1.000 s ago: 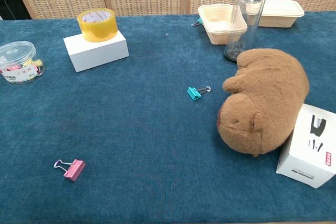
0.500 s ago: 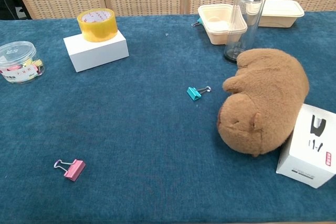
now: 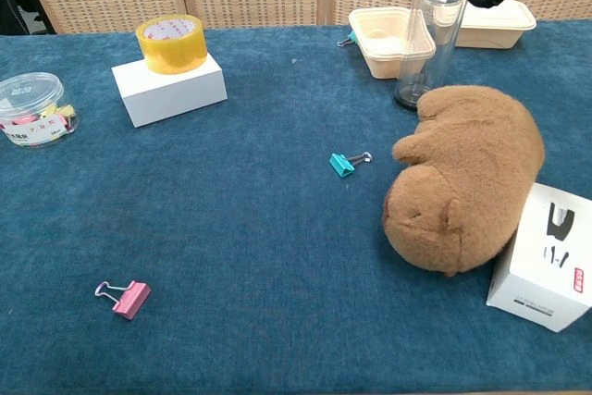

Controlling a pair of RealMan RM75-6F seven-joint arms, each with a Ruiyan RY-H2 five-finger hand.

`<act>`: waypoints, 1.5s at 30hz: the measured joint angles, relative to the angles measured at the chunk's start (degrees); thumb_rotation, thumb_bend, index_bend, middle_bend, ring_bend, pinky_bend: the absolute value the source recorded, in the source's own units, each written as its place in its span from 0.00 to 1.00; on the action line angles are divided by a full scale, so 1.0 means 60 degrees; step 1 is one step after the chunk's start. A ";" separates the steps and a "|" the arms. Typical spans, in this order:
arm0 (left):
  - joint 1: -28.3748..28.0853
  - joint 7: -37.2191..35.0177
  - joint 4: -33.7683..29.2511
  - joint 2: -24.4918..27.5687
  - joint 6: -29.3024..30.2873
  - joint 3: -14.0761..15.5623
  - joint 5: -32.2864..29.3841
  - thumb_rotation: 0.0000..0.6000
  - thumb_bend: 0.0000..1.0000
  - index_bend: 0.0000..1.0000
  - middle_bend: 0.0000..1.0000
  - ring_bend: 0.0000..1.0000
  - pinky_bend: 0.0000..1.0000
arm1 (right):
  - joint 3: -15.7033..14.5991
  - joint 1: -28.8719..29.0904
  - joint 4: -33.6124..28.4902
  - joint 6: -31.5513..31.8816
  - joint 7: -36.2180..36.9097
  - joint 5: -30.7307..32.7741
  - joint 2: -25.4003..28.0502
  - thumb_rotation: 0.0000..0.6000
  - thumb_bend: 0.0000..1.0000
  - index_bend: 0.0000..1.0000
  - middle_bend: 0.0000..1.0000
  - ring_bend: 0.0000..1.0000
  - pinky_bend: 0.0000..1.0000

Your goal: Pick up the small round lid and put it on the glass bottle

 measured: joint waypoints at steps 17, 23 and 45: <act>0.0023 -0.0008 -0.0033 0.0001 0.0046 -0.0003 -0.0002 1.00 0.00 0.00 0.00 0.00 0.00 | -0.0046 -0.0034 -0.0160 0.0176 -0.0085 -0.0140 0.0024 1.00 0.58 0.39 0.00 0.00 0.00; 0.0024 -0.0070 -0.0026 0.0017 0.0045 -0.0008 -0.0002 1.00 0.00 0.00 0.00 0.00 0.00 | -0.0037 -0.0002 0.0017 0.0110 -0.0034 -0.0077 -0.0078 1.00 0.58 0.38 0.00 0.00 0.00; 0.0015 -0.0079 -0.0037 0.0036 0.0013 0.0001 0.0005 1.00 0.00 0.00 0.00 0.00 0.00 | 0.0111 -0.0021 0.0022 0.0296 0.0102 -0.0155 -0.0061 1.00 0.58 0.38 0.00 0.00 0.00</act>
